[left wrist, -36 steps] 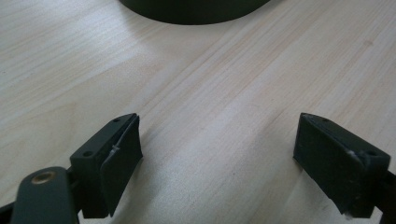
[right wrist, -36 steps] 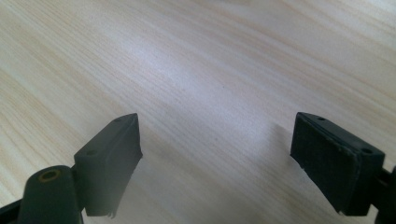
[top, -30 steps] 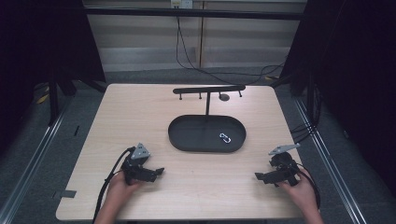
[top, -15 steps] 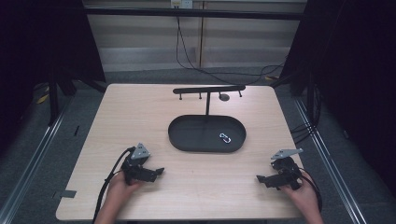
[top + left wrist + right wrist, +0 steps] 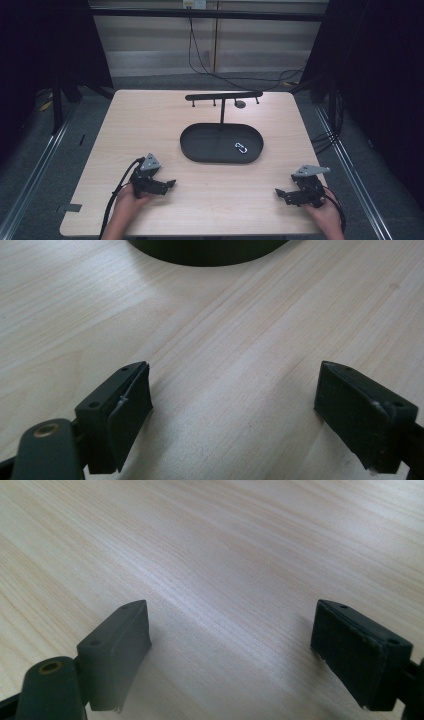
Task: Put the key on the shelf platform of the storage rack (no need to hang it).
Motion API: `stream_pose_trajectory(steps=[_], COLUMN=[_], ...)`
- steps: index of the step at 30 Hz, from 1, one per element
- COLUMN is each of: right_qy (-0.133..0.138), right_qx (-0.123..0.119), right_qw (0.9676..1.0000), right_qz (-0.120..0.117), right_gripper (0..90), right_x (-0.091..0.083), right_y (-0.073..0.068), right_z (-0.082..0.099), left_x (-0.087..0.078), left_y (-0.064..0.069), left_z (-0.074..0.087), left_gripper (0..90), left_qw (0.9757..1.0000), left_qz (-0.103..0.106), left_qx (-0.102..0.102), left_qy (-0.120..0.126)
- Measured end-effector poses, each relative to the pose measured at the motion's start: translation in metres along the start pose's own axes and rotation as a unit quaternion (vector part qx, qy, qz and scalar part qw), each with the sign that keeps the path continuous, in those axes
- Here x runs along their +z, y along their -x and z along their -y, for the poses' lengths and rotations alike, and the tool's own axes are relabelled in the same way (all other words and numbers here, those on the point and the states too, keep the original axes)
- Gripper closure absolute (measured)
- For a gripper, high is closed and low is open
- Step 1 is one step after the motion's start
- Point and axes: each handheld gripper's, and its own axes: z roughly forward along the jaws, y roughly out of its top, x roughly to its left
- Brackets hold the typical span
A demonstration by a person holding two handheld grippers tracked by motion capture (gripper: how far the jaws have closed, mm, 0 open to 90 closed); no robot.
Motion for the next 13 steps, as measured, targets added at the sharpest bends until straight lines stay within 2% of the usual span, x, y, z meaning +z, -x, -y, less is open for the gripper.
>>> stream_pose_trajectory(steps=[3,6,13], right_qy=[0.015,0.013,0.027], right_qx=[0.002,0.007,0.001], right_qw=[0.9999,0.9999,0.9996], right_qz=[0.004,0.007,0.007], right_gripper=[15.5,15.5,15.4], right_x=[-0.0007,-0.001,-0.0006], right_y=[-0.0007,-0.0019,-0.0012], right_z=[0.0042,0.0042,0.007], left_x=[0.0001,0.0,0.0], left_y=[-0.0001,0.0,0.0], left_z=[0.0,0.0,0.0], left_gripper=[14.6,14.6,14.6], left_qw=[1.0,1.0,1.0], left_qz=[0.0,0.0,0.0], left_qx=[0.001,0.0,0.0], left_qy=[0.001,0.0,0.0])
